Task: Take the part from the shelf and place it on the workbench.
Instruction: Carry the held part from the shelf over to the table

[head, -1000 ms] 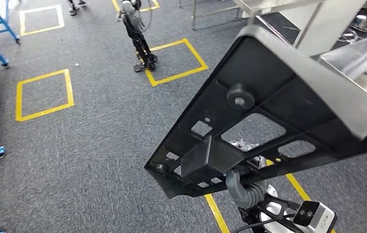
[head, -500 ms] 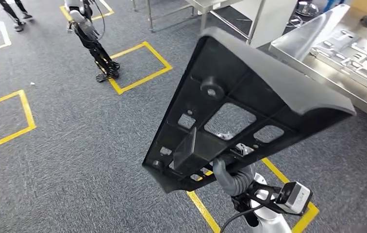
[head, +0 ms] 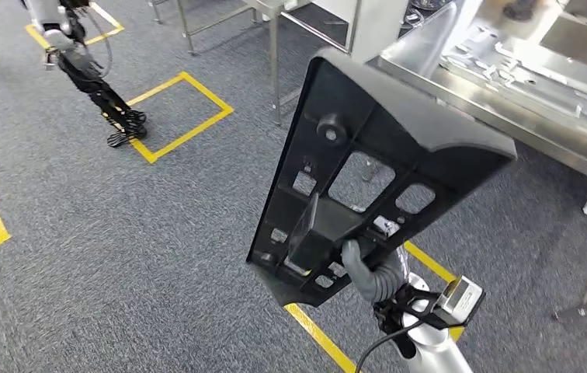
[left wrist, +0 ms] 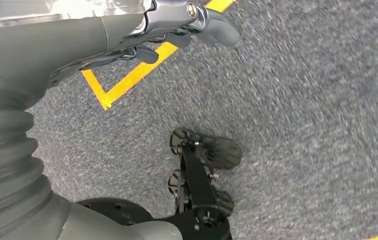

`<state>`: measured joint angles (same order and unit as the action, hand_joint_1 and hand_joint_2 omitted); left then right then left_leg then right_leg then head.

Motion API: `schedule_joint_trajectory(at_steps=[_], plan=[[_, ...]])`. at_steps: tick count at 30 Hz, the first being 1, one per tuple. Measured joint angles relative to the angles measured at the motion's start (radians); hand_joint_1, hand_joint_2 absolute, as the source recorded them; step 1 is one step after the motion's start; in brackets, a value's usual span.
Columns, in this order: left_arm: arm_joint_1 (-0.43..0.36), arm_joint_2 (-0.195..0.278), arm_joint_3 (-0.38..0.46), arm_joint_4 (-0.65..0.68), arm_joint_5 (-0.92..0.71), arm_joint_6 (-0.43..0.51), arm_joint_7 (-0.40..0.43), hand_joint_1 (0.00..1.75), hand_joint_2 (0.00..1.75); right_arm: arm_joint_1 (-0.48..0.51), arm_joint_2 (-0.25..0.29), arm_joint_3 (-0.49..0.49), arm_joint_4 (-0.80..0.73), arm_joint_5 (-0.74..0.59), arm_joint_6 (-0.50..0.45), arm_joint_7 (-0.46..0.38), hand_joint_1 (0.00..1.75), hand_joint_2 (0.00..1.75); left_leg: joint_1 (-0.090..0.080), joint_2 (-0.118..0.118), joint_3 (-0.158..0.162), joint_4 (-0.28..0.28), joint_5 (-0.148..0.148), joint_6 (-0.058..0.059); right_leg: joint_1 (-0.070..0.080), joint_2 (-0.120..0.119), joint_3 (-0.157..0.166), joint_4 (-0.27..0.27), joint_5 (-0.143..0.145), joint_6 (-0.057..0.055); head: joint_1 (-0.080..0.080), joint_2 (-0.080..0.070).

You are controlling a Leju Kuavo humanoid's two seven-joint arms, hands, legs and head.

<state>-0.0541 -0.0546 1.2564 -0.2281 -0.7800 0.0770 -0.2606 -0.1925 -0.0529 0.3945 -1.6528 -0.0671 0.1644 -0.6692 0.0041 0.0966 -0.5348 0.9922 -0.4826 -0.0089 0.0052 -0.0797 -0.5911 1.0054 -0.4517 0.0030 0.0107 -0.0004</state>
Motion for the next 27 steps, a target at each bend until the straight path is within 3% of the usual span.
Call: schedule_joint_trajectory(at_steps=[2, 4, 6, 7, 8, 9, 10, 11, 13, 15, 17, 18, 20, 21, 23, 24, 25, 27], plan=[[-0.002, -0.002, 0.000, 0.000, -0.004, -0.004, -0.001, 0.00, 1.75, 0.008, -0.007, -0.010, -0.001, -0.006, -0.006, 0.002, 1.75, 1.75, -0.001, 0.018, 0.004, 0.000, -0.006, -0.010, 0.000, 0.027, -0.002, -0.003, 0.003, -0.010, 0.000, 0.000], [-0.005, -0.004, 0.000, 0.000, -0.005, -0.007, -0.003, 0.00, 1.75, 0.015, -0.014, -0.019, -0.003, -0.016, -0.009, 0.001, 1.75, 1.75, 0.004, -0.009, -0.005, 0.034, -0.033, -0.020, -0.007, 0.050, 0.002, -0.010, 0.007, -0.021, -0.002, 0.000], [-0.003, -0.005, 0.002, 0.000, -0.005, -0.005, -0.001, 0.00, 1.75, 0.019, -0.017, -0.025, -0.004, -0.029, -0.011, 0.002, 1.75, 1.75, 0.008, -0.063, -0.055, 0.151, -0.095, -0.027, -0.010, 0.074, 0.005, -0.013, 0.009, -0.029, -0.007, 0.000], [-0.001, -0.005, 0.004, 0.000, -0.006, -0.002, 0.002, 0.00, 1.75, 0.021, -0.017, -0.026, -0.004, -0.034, -0.012, 0.002, 1.75, 1.75, 0.009, -0.078, -0.091, 0.224, -0.126, -0.029, -0.010, 0.088, 0.005, -0.012, 0.009, -0.030, -0.009, 0.000], [0.001, -0.006, 0.006, 0.000, -0.006, 0.001, 0.005, 0.00, 1.75, 0.024, -0.017, -0.027, -0.004, -0.038, -0.012, 0.003, 1.75, 1.75, 0.009, -0.085, -0.121, 0.281, -0.142, -0.030, -0.010, 0.103, 0.006, -0.011, 0.009, -0.031, -0.010, 0.000], [0.003, -0.006, 0.008, 0.000, -0.006, 0.003, 0.007, 0.00, 1.75, 0.027, -0.018, -0.028, -0.004, -0.041, -0.012, 0.004, 1.75, 1.75, 0.009, -0.087, -0.137, 0.304, -0.138, -0.030, -0.009, 0.118, 0.007, -0.011, 0.009, -0.031, -0.010, 0.000], [0.003, -0.006, 0.010, 0.000, -0.007, 0.004, 0.007, 0.00, 1.75, 0.029, -0.019, -0.028, -0.004, -0.042, -0.013, 0.004, 1.75, 1.75, 0.009, -0.090, -0.134, 0.285, -0.112, -0.029, -0.009, 0.133, 0.009, -0.010, 0.008, -0.030, -0.010, 0.000], [0.003, -0.006, 0.011, 0.000, -0.008, 0.004, 0.006, 0.00, 1.75, 0.031, -0.019, -0.028, -0.004, -0.043, -0.013, 0.005, 1.75, 1.75, 0.009, -0.096, -0.113, 0.228, -0.071, -0.026, -0.009, 0.147, 0.012, -0.010, 0.007, -0.029, -0.010, 0.000], [0.003, -0.005, 0.012, 0.000, -0.012, 0.003, 0.004, 0.00, 1.75, 0.034, -0.020, -0.029, -0.004, -0.045, -0.017, 0.004, 1.75, 1.75, 0.011, -0.138, -0.056, 0.082, 0.000, -0.016, -0.009, 0.173, 0.015, -0.007, 0.005, -0.024, -0.009, 0.000], [0.003, -0.005, 0.013, 0.000, -0.019, 0.002, 0.002, 0.00, 1.75, 0.038, -0.021, -0.030, -0.004, -0.049, -0.022, 0.004, 1.75, 1.75, 0.011, -0.168, -0.027, 0.013, 0.019, -0.008, -0.010, 0.195, 0.010, -0.005, 0.005, -0.013, -0.009, 0.000], [0.002, -0.005, 0.013, 0.000, -0.025, 0.001, 0.001, 0.00, 1.75, 0.046, -0.021, -0.033, -0.005, -0.052, -0.025, 0.003, 1.75, 1.75, 0.010, -0.155, -0.024, 0.007, 0.019, 0.001, -0.013, 0.215, 0.003, -0.006, 0.009, 0.001, -0.009, 0.000], [0.000, -0.005, 0.013, 0.000, -0.027, 0.001, 0.001, 0.00, 1.75, 0.050, -0.022, -0.036, -0.005, -0.052, -0.027, 0.002, 1.75, 1.75, 0.011, -0.143, -0.022, 0.001, 0.022, 0.008, -0.012, 0.207, -0.001, -0.002, 0.006, 0.007, -0.009, 0.000], [-0.002, -0.004, 0.013, 0.000, -0.029, 0.003, 0.003, 0.00, 1.75, 0.053, -0.023, -0.041, -0.007, -0.053, -0.030, 0.002, 1.75, 1.75, 0.015, -0.118, -0.018, -0.010, 0.027, 0.021, -0.009, 0.154, -0.030, 0.056, -0.032, 0.017, -0.003, 0.000], [-0.002, -0.003, 0.013, 0.000, -0.029, 0.004, 0.004, 0.00, 1.75, 0.055, -0.023, -0.043, -0.008, -0.053, -0.031, 0.001, 1.75, 1.75, 0.013, -0.105, -0.018, -0.012, 0.028, 0.025, -0.010, 0.121, -0.059, 0.116, -0.065, 0.021, 0.000, 0.000], [0.001, -0.002, 0.013, 0.000, -0.030, 0.007, 0.005, 0.00, 1.75, 0.059, -0.023, -0.044, -0.008, -0.053, -0.033, 0.001, 1.75, 1.75, 0.011, -0.078, -0.019, -0.012, 0.026, 0.029, -0.016, 0.093, -0.125, 0.251, -0.121, 0.029, 0.003, 0.000], [0.002, -0.001, 0.013, 0.000, -0.030, 0.008, 0.005, 0.00, 1.75, 0.062, -0.023, -0.045, -0.008, -0.053, -0.035, 0.001, 1.75, 1.75, 0.010, -0.065, -0.019, -0.011, 0.025, 0.028, -0.019, 0.089, -0.142, 0.285, -0.127, 0.033, 0.003, 0.000], [0.002, 0.000, 0.013, 0.000, -0.030, 0.009, 0.004, 0.00, 1.75, 0.065, -0.023, -0.045, -0.008, -0.053, -0.036, 0.002, 1.75, 1.75, 0.010, -0.052, -0.018, -0.011, 0.024, 0.027, -0.022, 0.085, -0.138, 0.279, -0.113, 0.035, 0.003, 0.000], [0.000, 0.000, 0.013, 0.000, -0.033, 0.006, 0.001, 0.00, 1.75, 0.068, -0.023, -0.046, -0.009, -0.052, -0.037, 0.002, 1.75, 1.75, 0.010, -0.030, -0.015, -0.007, 0.019, 0.020, -0.025, 0.061, -0.072, 0.157, -0.050, 0.035, 0.003, 0.000]])
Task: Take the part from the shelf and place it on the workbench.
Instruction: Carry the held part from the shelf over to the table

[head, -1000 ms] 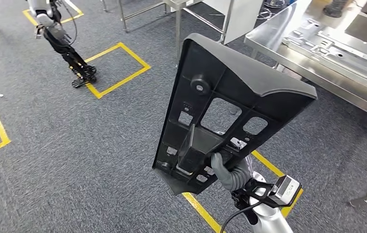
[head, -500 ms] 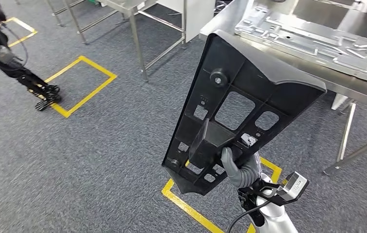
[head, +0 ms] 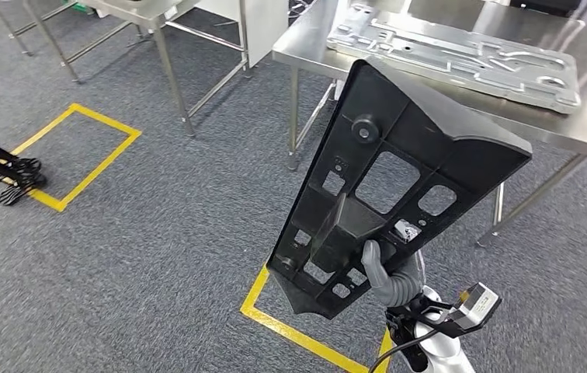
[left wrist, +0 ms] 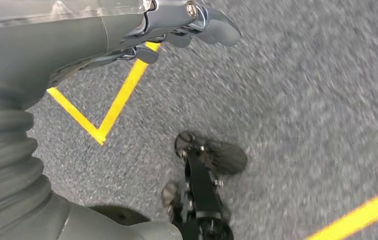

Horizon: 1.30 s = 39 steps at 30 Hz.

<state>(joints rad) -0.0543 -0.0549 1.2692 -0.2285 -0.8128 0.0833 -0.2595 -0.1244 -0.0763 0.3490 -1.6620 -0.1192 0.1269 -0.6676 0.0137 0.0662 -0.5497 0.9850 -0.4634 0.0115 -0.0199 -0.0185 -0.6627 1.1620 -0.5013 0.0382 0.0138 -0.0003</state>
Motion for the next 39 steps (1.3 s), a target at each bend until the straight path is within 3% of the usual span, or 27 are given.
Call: schedule_joint_trajectory(at_steps=[2, 3, 5, 6, 8, 10, 12, 13, 15, 17, 19, 21, 23, 25, 27, 28, 29, 31, 33, 36, 38, 39], plan=[[-0.002, 0.000, 0.000, 0.000, -0.006, -0.004, -0.001, 0.00, 1.75, 0.001, 0.000, 0.000, -0.003, 0.001, -0.001, 0.000, 1.75, 1.75, -0.005, 0.018, 0.003, 0.007, -0.008, -0.011, 0.005, -0.037, 0.065, -0.124, 0.042, -0.009, -0.002, 0.000], [-0.003, 0.000, 0.000, 0.000, -0.009, -0.006, -0.001, 0.00, 1.75, 0.002, 0.000, -0.001, -0.004, 0.002, -0.001, -0.001, 1.75, 1.75, -0.008, 0.026, 0.005, 0.009, -0.011, -0.017, 0.009, -0.045, 0.079, -0.151, 0.047, -0.016, -0.003, 0.000], [-0.004, 0.001, 0.000, 0.000, -0.013, -0.007, -0.001, 0.00, 1.75, 0.007, 0.000, -0.002, -0.004, 0.004, -0.001, -0.001, 1.75, 1.75, -0.008, 0.044, 0.010, 0.008, -0.015, -0.029, 0.012, -0.029, 0.077, -0.158, 0.047, -0.028, -0.006, 0.000], [-0.006, 0.001, 0.000, 0.000, -0.015, -0.008, -0.001, 0.00, 1.75, 0.010, -0.001, -0.003, -0.005, 0.005, -0.002, -0.002, 1.75, 1.75, -0.006, 0.042, 0.012, 0.011, -0.019, -0.036, 0.011, -0.018, 0.078, -0.161, 0.048, -0.034, -0.006, 0.000], [-0.007, 0.002, 0.000, 0.000, -0.015, -0.008, 0.000, 0.00, 1.75, 0.013, -0.001, -0.004, -0.006, 0.006, -0.002, -0.002, 1.75, 1.75, -0.001, 0.002, -0.003, 0.057, -0.056, -0.046, 0.005, 0.003, 0.081, -0.166, 0.053, -0.045, -0.009, 0.000], [-0.004, 0.003, -0.001, 0.000, -0.017, -0.008, 0.002, 0.00, 1.75, 0.014, 0.000, -0.004, -0.007, 0.008, -0.002, -0.003, 1.75, 1.75, 0.001, -0.047, -0.059, 0.186, -0.125, -0.051, 0.005, 0.024, 0.082, -0.167, 0.055, -0.053, -0.014, 0.000], [0.000, 0.004, -0.001, 0.000, -0.018, -0.007, 0.003, 0.00, 1.75, 0.019, 0.000, -0.004, -0.007, 0.010, -0.002, -0.003, 1.75, 1.75, 0.001, -0.057, -0.115, 0.301, -0.162, -0.052, 0.007, 0.051, 0.083, -0.166, 0.055, -0.054, -0.015, 0.000], [0.001, 0.004, -0.001, 0.000, -0.018, -0.007, 0.003, 0.00, 1.75, 0.021, 0.000, -0.004, -0.006, 0.010, -0.002, -0.003, 1.75, 1.75, 0.001, -0.059, -0.121, 0.307, -0.150, -0.051, 0.008, 0.065, 0.083, -0.166, 0.055, -0.054, -0.015, 0.000], [0.001, 0.005, 0.000, 0.000, -0.018, -0.008, 0.001, 0.00, 1.75, 0.023, 0.000, -0.004, -0.006, 0.011, -0.002, -0.007, 1.75, 1.75, 0.002, -0.073, -0.079, 0.203, -0.077, -0.046, 0.008, 0.093, 0.086, -0.164, 0.054, -0.053, -0.015, 0.000], [0.001, 0.006, -0.001, 0.000, -0.018, -0.008, -0.003, 0.00, 1.75, 0.022, 0.000, -0.004, -0.005, 0.012, -0.001, -0.013, 1.75, 1.75, 0.006, -0.119, -0.023, 0.071, -0.021, -0.037, 0.009, 0.119, 0.084, -0.159, 0.053, -0.046, -0.014, 0.000], [0.000, 0.007, -0.001, 0.000, -0.018, -0.009, -0.005, 0.00, 1.75, 0.022, 0.000, -0.005, -0.004, 0.013, -0.001, -0.016, 1.75, 1.75, 0.005, -0.143, -0.004, 0.024, -0.015, -0.030, 0.007, 0.141, 0.076, -0.157, 0.055, -0.034, -0.014, 0.000], [-0.002, 0.006, -0.001, 0.000, -0.018, -0.009, -0.005, 0.00, 1.75, 0.024, -0.001, -0.007, -0.003, 0.014, 0.000, -0.017, 1.75, 1.75, 0.005, -0.123, -0.001, 0.017, -0.012, -0.020, 0.004, 0.156, 0.070, -0.158, 0.058, -0.021, -0.014, 0.000], [-0.006, 0.006, -0.001, 0.000, -0.017, -0.008, -0.005, 0.00, 1.75, 0.022, -0.001, -0.009, -0.004, 0.017, 0.003, -0.017, 1.75, 1.75, 0.008, -0.097, 0.003, 0.006, -0.006, -0.006, 0.007, 0.118, 0.051, -0.122, 0.034, -0.012, -0.009, 0.000], [-0.005, 0.005, -0.001, 0.000, -0.016, -0.007, -0.004, 0.00, 1.75, 0.018, -0.001, -0.009, -0.005, 0.019, 0.014, -0.016, 1.75, 1.75, 0.007, -0.071, 0.005, 0.001, -0.004, 0.004, 0.009, 0.055, -0.005, -0.009, -0.026, -0.008, -0.003, 0.000], [-0.003, 0.005, 0.000, 0.000, -0.015, -0.007, -0.003, 0.00, 1.75, 0.016, -0.001, -0.009, -0.004, 0.020, 0.027, -0.013, 1.75, 1.75, 0.003, -0.043, 0.004, 0.002, -0.006, 0.005, 0.005, 0.031, -0.064, 0.109, -0.069, -0.004, -0.001, 0.000], [-0.003, 0.005, 0.000, 0.000, -0.014, -0.007, -0.003, 0.00, 1.75, 0.016, -0.001, -0.009, -0.004, 0.020, 0.033, -0.012, 1.75, 1.75, 0.003, -0.030, 0.005, 0.003, -0.008, 0.005, 0.004, 0.026, -0.072, 0.125, -0.065, -0.003, -0.001, 0.000], [-0.003, 0.005, 0.000, 0.000, -0.014, -0.007, -0.003, 0.00, 1.75, 0.016, -0.001, -0.008, -0.003, 0.020, 0.037, -0.011, 1.75, 1.75, 0.003, -0.018, 0.006, 0.004, -0.010, 0.003, 0.004, 0.020, -0.057, 0.100, -0.044, -0.004, -0.001, 0.000], [-0.005, 0.005, 0.000, 0.000, -0.014, -0.009, -0.002, 0.00, 1.75, 0.014, -0.001, -0.008, -0.003, 0.021, 0.042, -0.008, 1.75, 1.75, 0.002, -0.001, 0.010, 0.006, -0.015, -0.004, 0.005, 0.000, 0.018, -0.040, 0.018, -0.009, -0.001, 0.000], [-0.007, 0.005, 0.000, 0.000, -0.015, -0.011, -0.002, 0.00, 1.75, 0.011, -0.001, -0.008, -0.004, 0.025, 0.047, -0.003, 1.75, 1.75, -0.001, 0.009, 0.012, 0.009, -0.020, -0.015, 0.011, -0.015, 0.073, -0.143, 0.048, -0.019, -0.001, 0.000], [-0.011, 0.005, 0.001, 0.000, -0.015, -0.015, -0.001, 0.00, 1.75, 0.010, -0.002, -0.008, -0.004, 0.030, 0.052, 0.004, 1.75, 1.75, -0.002, 0.017, 0.016, 0.006, -0.024, -0.032, 0.015, -0.007, 0.082, -0.160, 0.049, -0.035, -0.002, 0.000], [-0.011, 0.005, 0.002, 0.000, -0.014, -0.021, -0.001, 0.00, 1.75, 0.007, -0.002, -0.008, -0.003, 0.032, 0.057, 0.008, 1.75, 1.75, 0.001, -0.005, 0.008, 0.034, -0.046, -0.043, 0.011, -0.002, 0.086, -0.169, 0.053, -0.047, -0.004, 0.000], [-0.010, 0.006, 0.002, 0.000, -0.014, -0.024, -0.001, 0.00, 1.75, 0.004, -0.002, -0.007, -0.002, 0.033, 0.060, 0.011, 1.75, 1.75, 0.002, -0.022, -0.011, 0.078, -0.073, -0.047, 0.009, 0.001, 0.088, -0.172, 0.054, -0.052, -0.005, 0.000]])
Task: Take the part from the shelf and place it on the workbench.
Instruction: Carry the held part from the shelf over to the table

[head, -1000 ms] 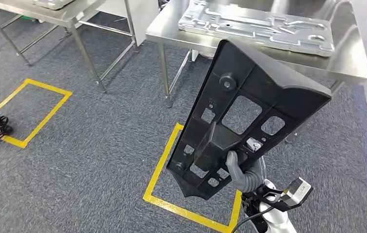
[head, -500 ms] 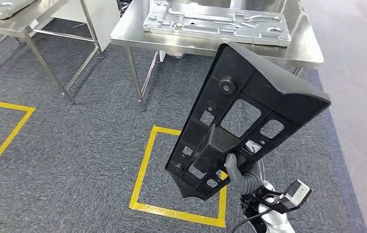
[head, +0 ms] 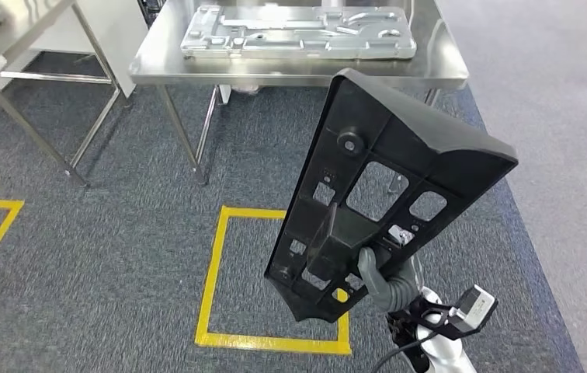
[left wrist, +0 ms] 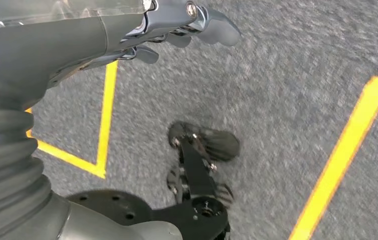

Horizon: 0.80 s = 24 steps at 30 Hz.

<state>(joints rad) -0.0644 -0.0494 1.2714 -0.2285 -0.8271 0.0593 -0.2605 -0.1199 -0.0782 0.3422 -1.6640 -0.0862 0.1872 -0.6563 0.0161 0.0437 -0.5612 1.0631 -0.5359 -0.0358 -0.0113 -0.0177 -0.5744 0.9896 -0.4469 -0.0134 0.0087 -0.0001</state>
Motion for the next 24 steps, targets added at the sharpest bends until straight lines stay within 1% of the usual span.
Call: schedule_joint_trajectory(at_steps=[1, 2, 3, 4, 5, 6, 7, 8, 9, 10, 11, 12, 13, 14, 15, 16, 17, 18, 19, 20, 21, 22, 23, 24], plan=[[0.002, 0.000, 0.001, 0.000, 0.000, -0.003, 0.000, 0.00, 1.75, -0.002, 0.000, 0.001, 0.002, 0.001, 0.004, 0.004, 1.75, 1.75, 0.001, -0.017, -0.029, 0.066, -0.033, -0.003, 0.000, 0.003, 0.001, -0.001, 0.000, -0.003, -0.002, 0.000], [0.005, 0.000, 0.001, 0.000, 0.000, -0.005, 0.000, 0.00, 1.75, -0.004, 0.000, 0.002, 0.004, 0.002, 0.006, 0.008, 1.75, 1.75, 0.001, -0.028, -0.064, 0.140, -0.065, -0.004, 0.002, 0.007, 0.001, -0.001, 0.000, -0.005, -0.002, 0.000], [0.007, 0.000, 0.001, 0.000, 0.000, -0.007, 0.000, 0.00, 1.75, -0.005, 0.000, 0.003, 0.008, 0.004, 0.008, 0.011, 1.75, 1.75, 0.001, -0.032, -0.095, 0.201, -0.084, -0.005, 0.003, 0.011, 0.001, 0.000, -0.001, -0.007, -0.003, 0.000], [0.010, 0.000, 0.002, 0.000, 0.000, -0.008, 0.000, 0.00, 1.75, -0.005, 0.000, 0.004, 0.012, 0.006, 0.008, 0.014, 1.75, 1.75, 0.001, -0.034, -0.111, 0.229, -0.084, -0.003, 0.005, 0.017, 0.001, 0.001, -0.002, -0.008, -0.002, 0.000], [0.011, 0.000, 0.002, 0.000, 0.001, -0.010, 0.000, 0.00, 1.75, -0.005, 0.000, 0.005, 0.015, 0.008, 0.008, 0.016, 1.75, 1.75, 0.001, -0.035, -0.109, 0.216, -0.064, -0.001, 0.006, 0.022, 0.002, 0.003, -0.003, -0.008, -0.003, 0.000], [0.012, 0.001, 0.002, 0.000, 0.001, -0.013, 0.000, 0.00, 1.75, -0.005, 0.000, 0.006, 0.018, 0.010, 0.008, 0.018, 1.75, 1.75, 0.001, -0.035, -0.088, 0.161, -0.026, 0.003, 0.007, 0.027, 0.004, 0.004, -0.005, -0.008, -0.003, 0.000], [0.011, 0.002, 0.002, 0.000, 0.001, -0.017, -0.001, 0.00, 1.75, -0.006, 0.000, 0.006, 0.020, 0.013, 0.007, 0.018, 1.75, 1.75, 0.000, -0.038, -0.056, 0.086, 0.015, 0.009, 0.008, 0.031, 0.006, 0.005, -0.006, -0.007, -0.003, 0.000], [0.011, 0.003, 0.002, 0.000, 0.001, -0.020, -0.001, 0.00, 1.75, -0.008, 0.000, 0.006, 0.021, 0.014, 0.006, 0.019, 1.75, 1.75, -0.002, -0.041, -0.026, 0.015, 0.045, 0.015, 0.010, 0.034, 0.007, 0.007, -0.008, -0.004, -0.003, 0.000], [0.010, 0.003, 0.002, 0.000, 0.001, -0.023, -0.002, 0.00, 1.75, -0.010, 0.000, 0.006, 0.022, 0.016, 0.005, 0.019, 1.75, 1.75, -0.004, -0.044, -0.005, -0.034, 0.062, 0.020, 0.012, 0.037, 0.007, 0.008, -0.009, -0.001, -0.002, 0.000], [0.009, 0.004, 0.002, 0.000, 0.001, -0.024, -0.003, 0.00, 1.75, -0.011, 0.000, 0.006, 0.023, 0.018, 0.003, 0.020, 1.75, 1.75, -0.006, -0.047, 0.004, -0.057, 0.065, 0.025, 0.012, 0.039, 0.005, 0.009, -0.009, 0.004, -0.002, 0.000], [0.008, 0.004, 0.002, 0.000, 0.000, -0.025, -0.003, 0.00, 1.75, -0.012, 0.000, 0.006, 0.024, 0.020, 0.002, 0.021, 1.75, 1.75, -0.009, -0.048, 0.005, -0.061, 0.062, 0.028, 0.012, 0.040, 0.004, 0.009, -0.009, 0.009, -0.002, 0.000], [0.008, 0.004, 0.002, 0.000, 0.000, -0.025, -0.003, 0.00, 1.75, -0.013, 0.000, 0.007, 0.024, 0.022, 0.000, 0.022, 1.75, 1.75, -0.008, -0.047, 0.005, -0.064, 0.064, 0.032, 0.012, 0.041, 0.003, 0.009, -0.009, 0.016, -0.002, 0.000], [0.008, 0.004, 0.002, 0.000, 0.000, -0.026, -0.004, 0.00, 1.75, -0.014, 0.000, 0.007, 0.024, 0.024, -0.002, 0.023, 1.75, 1.75, -0.007, -0.046, 0.008, -0.069, 0.067, 0.038, 0.011, 0.040, 0.002, 0.012, -0.012, 0.021, -0.002, 0.000], [0.007, 0.004, 0.002, 0.000, 0.000, -0.026, -0.004, 0.00, 1.75, -0.015, 0.000, 0.007, 0.024, 0.025, -0.003, 0.024, 1.75, 1.75, -0.004, -0.044, 0.010, -0.075, 0.071, 0.045, 0.011, 0.038, -0.005, 0.028, -0.024, 0.027, 0.000, 0.000], [0.007, 0.004, 0.002, 0.000, 0.000, -0.026, -0.003, 0.00, 1.75, -0.017, 0.000, 0.007, 0.024, 0.026, -0.005, 0.024, 1.75, 1.75, -0.001, -0.042, 0.013, -0.080, 0.074, 0.050, 0.010, 0.035, -0.023, 0.065, -0.047, 0.031, 0.001, 0.000], [0.006, 0.004, 0.002, 0.000, 0.000, -0.027, -0.003, 0.00, 1.75, -0.017, 0.000, 0.007, 0.025, 0.027, -0.007, 0.024, 1.75, 1.75, -0.001, -0.041, 0.014, -0.082, 0.075, 0.053, 0.007, 0.033, -0.050, 0.123, -0.077, 0.035, 0.002, 0.000], [0.007, 0.004, 0.002, 0.000, 0.001, -0.027, -0.002, 0.00, 1.75, -0.018, 0.000, 0.007, 0.026, 0.028, -0.008, 0.024, 1.75, 1.75, -0.001, -0.039, 0.014, -0.082, 0.076, 0.055, 0.005, 0.031, -0.086, 0.194, -0.109, 0.039, 0.004, 0.000], [0.007, 0.004, 0.003, 0.000, 0.001, -0.027, -0.002, 0.00, 1.75, -0.017, 0.000, 0.007, 0.027, 0.029, -0.008, 0.025, 1.75, 1.75, -0.002, -0.039, 0.013, -0.081, 0.075, 0.055, 0.002, 0.030, -0.120, 0.259, -0.131, 0.042, 0.004, 0.000], [0.007, 0.004, 0.003, 0.000, 0.001, -0.027, -0.001, 0.00, 1.75, -0.016, 0.000, 0.008, 0.030, 0.030, -0.008, 0.025, 1.75, 1.75, -0.002, -0.038, 0.014, -0.080, 0.074, 0.055, -0.001, 0.029, -0.141, 0.296, -0.135, 0.045, 0.004, 0.000], [0.007, 0.004, 0.003, 0.000, 0.001, -0.027, 0.000, 0.00, 1.75, -0.016, 0.000, 0.008, 0.032, 0.031, -0.008, 0.025, 1.75, 1.75, -0.002, -0.037, 0.014, -0.079, 0.072, 0.055, -0.003, 0.028, -0.143, 0.295, -0.120, 0.046, 0.004, 0.000], [0.007, 0.004, 0.003, 0.000, 0.001, -0.027, 0.000, 0.00, 1.75, -0.017, 0.000, 0.008, 0.033, 0.031, -0.008, 0.025, 1.75, 1.75, -0.002, -0.037, 0.015, -0.077, 0.070, 0.053, -0.005, 0.025, -0.125, 0.250, -0.087, 0.047, 0.004, 0.000], [0.006, 0.003, 0.003, 0.000, 0.001, -0.027, 0.000, 0.00, 1.75, -0.018, 0.000, 0.008, 0.033, 0.031, -0.008, 0.025, 1.75, 1.75, -0.002, -0.037, 0.017, -0.074, 0.066, 0.050, -0.006, 0.021, -0.090, 0.177, -0.048, 0.046, 0.004, 0.000], [0.006, 0.003, 0.003, 0.000, 0.001, -0.027, 0.000, 0.00, 1.75, -0.020, 0.000, 0.008, 0.034, 0.032, -0.008, 0.025, 1.75, 1.75, -0.004, -0.037, 0.017, -0.070, 0.062, 0.046, -0.005, 0.015, -0.056, 0.106, -0.021, 0.043, 0.004, 0.000], [0.006, 0.003, 0.003, 0.000, 0.001, -0.027, 0.000, 0.00, 1.75, -0.022, 0.000, 0.008, 0.034, 0.032, -0.008, 0.025, 1.75, 1.75, -0.006, -0.037, 0.017, -0.068, 0.059, 0.041, -0.003, 0.012, -0.032, 0.053, -0.003, 0.038, 0.004, 0.000]])
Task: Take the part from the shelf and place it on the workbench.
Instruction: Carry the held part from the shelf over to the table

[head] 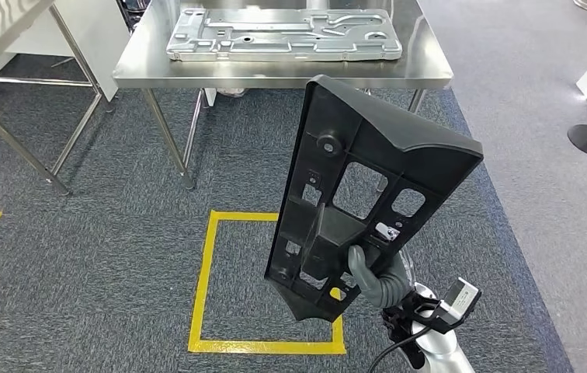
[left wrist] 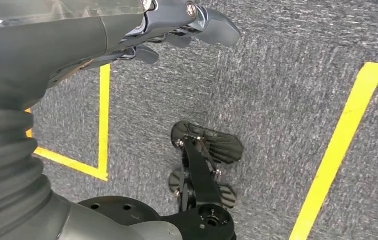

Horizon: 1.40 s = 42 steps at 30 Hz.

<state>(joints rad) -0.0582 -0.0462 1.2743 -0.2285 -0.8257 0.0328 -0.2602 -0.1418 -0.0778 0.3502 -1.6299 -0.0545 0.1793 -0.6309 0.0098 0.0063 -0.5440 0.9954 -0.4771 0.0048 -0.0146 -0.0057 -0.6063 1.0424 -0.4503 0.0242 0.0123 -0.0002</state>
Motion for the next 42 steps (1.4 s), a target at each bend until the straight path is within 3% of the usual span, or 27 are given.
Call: schedule_joint_trajectory(at_steps=[1, 5, 7, 9, 10, 11, 12, 14, 16, 19, 21, 22, 24, 25, 26, 27, 29, 30, 32, 35, 36, 38, 40, 41, 42], plan=[[0.000, 0.000, 0.000, 0.000, 0.000, 0.000, 0.000, 0.00, 1.75, -0.001, 0.000, 0.000, 0.000, 0.000, 0.000, 0.000, 1.75, 1.75, -0.002, 0.000, 0.000, 0.002, -0.003, -0.006, 0.002, -0.002, 0.012, -0.028, 0.004, -0.005, 0.000, 0.000], [-0.001, 0.001, 0.001, 0.000, 0.000, 0.000, 0.000, 0.00, 1.75, -0.004, 0.001, 0.000, 0.002, 0.000, 0.000, 0.000, 1.75, 1.75, 0.002, 0.003, -0.002, 0.015, -0.018, -0.030, 0.004, 0.005, 0.017, -0.039, 0.001, -0.030, -0.002, 0.000], [-0.001, 0.001, 0.001, 0.000, 0.000, 0.000, 0.000, 0.00, 1.75, -0.006, 0.002, 0.000, 0.003, 0.001, 0.001, -0.001, 1.75, 1.75, 0.004, 0.002, -0.040, 0.101, -0.064, -0.039, 0.002, 0.005, 0.025, -0.043, -0.001, -0.040, -0.006, 0.000], [0.000, 0.001, 0.001, 0.000, 0.000, 0.000, 0.000, 0.00, 1.75, -0.007, 0.002, 0.000, 0.006, 0.001, 0.002, -0.001, 1.75, 1.75, 0.004, 0.002, -0.113, 0.240, -0.120, -0.044, 0.005, 0.007, 0.030, -0.044, -0.006, -0.047, -0.008, 0.000], [0.001, 0.001, 0.001, 0.000, 0.000, 0.000, 0.001, 0.00, 1.75, -0.007, 0.002, 0.000, 0.008, 0.001, 0.002, -0.001, 1.75, 1.75, 0.004, 0.001, -0.142, 0.290, -0.130, -0.045, 0.006, 0.008, 0.032, -0.043, -0.008, -0.048, -0.008, 0.000], [0.002, 0.001, 0.001, 0.000, 0.000, 0.000, 0.002, 0.00, 1.75, -0.006, 0.002, 0.000, 0.010, 0.001, 0.003, -0.001, 1.75, 1.75, 0.004, 0.001, -0.157, 0.306, -0.121, -0.044, 0.008, 0.010, 0.035, -0.043, -0.012, -0.049, -0.008, 0.000], [0.003, 0.001, 0.001, 0.000, 0.000, 0.000, 0.002, 0.00, 1.75, -0.006, 0.002, 0.000, 0.012, 0.001, 0.004, -0.001, 1.75, 1.75, 0.004, 0.001, -0.151, 0.280, -0.092, -0.041, 0.009, 0.012, 0.040, -0.043, -0.015, -0.048, -0.008, 0.000], [0.003, 0.001, 0.002, 0.000, 0.000, 0.000, 0.003, 0.00, 1.75, -0.006, 0.002, 0.000, 0.014, 0.001, 0.005, -0.001, 1.75, 1.75, 0.002, 0.000, -0.097, 0.146, -0.012, -0.029, 0.012, 0.015, 0.053, -0.042, -0.024, -0.044, -0.008, 0.000], [0.002, 0.002, 0.003, 0.000, 0.000, -0.001, 0.003, 0.00, 1.75, -0.008, 0.002, 0.000, 0.014, 0.000, 0.006, -0.001, 1.75, 1.75, -0.004, -0.003, -0.050, 0.038, 0.023, -0.015, 0.015, 0.017, 0.059, -0.042, -0.032, -0.036, -0.007, 0.000], [0.003, 0.002, 0.004, 0.000, 0.000, -0.002, 0.003, 0.00, 1.75, -0.008, 0.002, 0.000, 0.014, 0.000, 0.008, -0.001, 1.75, 1.75, -0.006, -0.004, -0.034, 0.007, 0.016, 0.003, 0.014, 0.018, 0.061, -0.032, -0.033, -0.018, -0.008, 0.000], [0.003, 0.002, 0.005, 0.000, 0.000, -0.003, 0.002, 0.00, 1.75, -0.010, 0.002, 0.000, 0.014, 0.001, 0.008, -0.002, 1.75, 1.75, -0.002, -0.004, -0.021, 0.000, 0.013, 0.016, 0.012, 0.016, 0.046, 0.007, -0.051, -0.008, -0.005, 0.000], [0.002, 0.002, 0.005, 0.000, 0.000, -0.003, 0.002, 0.00, 1.75, -0.011, 0.002, 0.000, 0.014, 0.001, 0.008, -0.003, 1.75, 1.75, -0.001, -0.004, -0.014, -0.002, 0.011, 0.020, 0.010, 0.015, 0.022, 0.052, -0.071, -0.003, -0.004, 0.000], [0.000, 0.002, 0.006, 0.000, 0.000, -0.005, 0.001, 0.00, 1.75, -0.010, 0.002, 0.000, 0.014, 0.001, 0.008, -0.004, 1.75, 1.75, -0.002, -0.003, -0.006, -0.002, 0.002, 0.024, 0.006, 0.014, -0.056, 0.181, -0.119, 0.007, 0.000, 0.000], [0.001, 0.002, 0.006, 0.000, 0.000, -0.006, 0.000, 0.00, 1.75, -0.008, 0.002, 0.000, 0.014, 0.001, 0.008, -0.004, 1.75, 1.75, -0.002, -0.003, -0.001, -0.002, -0.004, 0.023, 0.004, 0.014, -0.093, 0.231, -0.130, 0.010, 0.000, 0.000], [0.002, 0.002, 0.006, 0.000, 0.000, -0.008, 0.000, 0.00, 1.75, -0.007, 0.002, 0.000, 0.014, 0.001, 0.007, -0.004, 1.75, 1.75, -0.002, -0.004, 0.006, -0.001, -0.010, 0.022, 0.001, 0.013, -0.115, 0.250, -0.124, 0.013, 0.000, 0.000], [0.003, 0.001, 0.006, 0.000, -0.001, -0.008, 0.000, 0.00, 1.75, -0.006, 0.002, 0.000, 0.014, 0.002, 0.006, -0.004, 1.75, 1.75, -0.001, -0.004, 0.015, -0.001, -0.017, 0.020, 0.000, 0.012, -0.116, 0.230, -0.097, 0.013, 0.000, 0.000], [0.004, 0.001, 0.006, 0.000, -0.001, -0.009, 0.000, 0.00, 1.75, -0.006, 0.002, 0.000, 0.014, 0.002, 0.004, -0.004, 1.75, 1.75, 0.000, -0.004, 0.038, -0.001, -0.034, 0.013, -0.002, 0.007, -0.073, 0.104, -0.010, 0.009, 0.000, 0.000], [0.003, 0.001, 0.006, 0.000, -0.001, -0.009, 0.000, 0.00, 1.75, -0.006, 0.002, 0.000, 0.014, 0.002, 0.002, -0.004, 1.75, 1.75, 0.000, -0.004, 0.046, -0.001, -0.042, 0.008, 0.001, 0.003, -0.051, 0.041, 0.015, 0.005, -0.001, 0.000], [0.001, 0.001, 0.006, 0.000, -0.001, -0.009, -0.001, 0.00, 1.75, -0.005, 0.002, 0.000, 0.013, 0.004, -0.001, -0.002, 1.75, 1.75, -0.001, -0.002, 0.055, -0.001, -0.053, -0.004, 0.007, -0.001, -0.032, -0.020, 0.027, -0.009, -0.003, 0.000], [-0.001, 0.002, 0.006, 0.000, -0.002, -0.009, -0.001, 0.00, 1.75, -0.002, 0.002, 0.000, 0.008, 0.005, -0.001, -0.001, 1.75, 1.75, -0.001, 0.001, 0.059, 0.019, -0.055, -0.021, 0.008, 0.003, -0.016, -0.031, 0.017, -0.031, -0.004, 0.000], [-0.002, 0.002, 0.006, 0.000, -0.002, -0.009, -0.001, 0.00, 1.75, -0.002, 0.003, 0.000, 0.006, 0.005, -0.001, -0.001, 1.75, 1.75, 0.000, 0.000, 0.041, 0.055, -0.054, -0.025, 0.007, 0.003, -0.004, -0.034, 0.012, -0.038, -0.006, 0.000], [-0.004, 0.002, 0.006, 0.000, -0.003, -0.008, 0.000, 0.00, 1.75, -0.002, 0.004, 0.000, 0.001, 0.006, 0.000, -0.001, 1.75, 1.75, 0.002, -0.001, -0.030, 0.174, -0.074, -0.031, 0.006, 0.004, 0.019, -0.039, -0.002, -0.046, -0.010, 0.000], [0.000, 0.002, 0.006, 0.000, -0.003, -0.007, 0.000, 0.00, 1.75, 0.000, 0.005, 0.001, 0.000, 0.006, 0.000, -0.001, 1.75, 1.75, 0.003, -0.001, -0.113, 0.283, -0.126, -0.036, 0.007, 0.007, 0.040, -0.039, -0.020, -0.049, -0.012, 0.000], [0.002, 0.002, 0.006, 0.000, -0.003, -0.005, 0.000, 0.00, 1.75, 0.001, 0.005, 0.001, 0.000, 0.007, 0.000, 0.001, 1.75, 1.75, 0.003, -0.001, -0.139, 0.301, -0.145, -0.037, 0.008, 0.009, 0.054, -0.039, -0.031, -0.049, -0.013, 0.000], [0.004, 0.002, 0.007, 0.000, -0.002, -0.003, 0.001, 0.00, 1.75, 0.002, 0.005, 0.001, 0.000, 0.007, 0.000, 0.004, 1.75, 1.75, 0.002, -0.001, -0.151, 0.287, -0.144, -0.035, 0.009, 0.011, 0.069, -0.039, -0.042, -0.049, -0.013, 0.000]])
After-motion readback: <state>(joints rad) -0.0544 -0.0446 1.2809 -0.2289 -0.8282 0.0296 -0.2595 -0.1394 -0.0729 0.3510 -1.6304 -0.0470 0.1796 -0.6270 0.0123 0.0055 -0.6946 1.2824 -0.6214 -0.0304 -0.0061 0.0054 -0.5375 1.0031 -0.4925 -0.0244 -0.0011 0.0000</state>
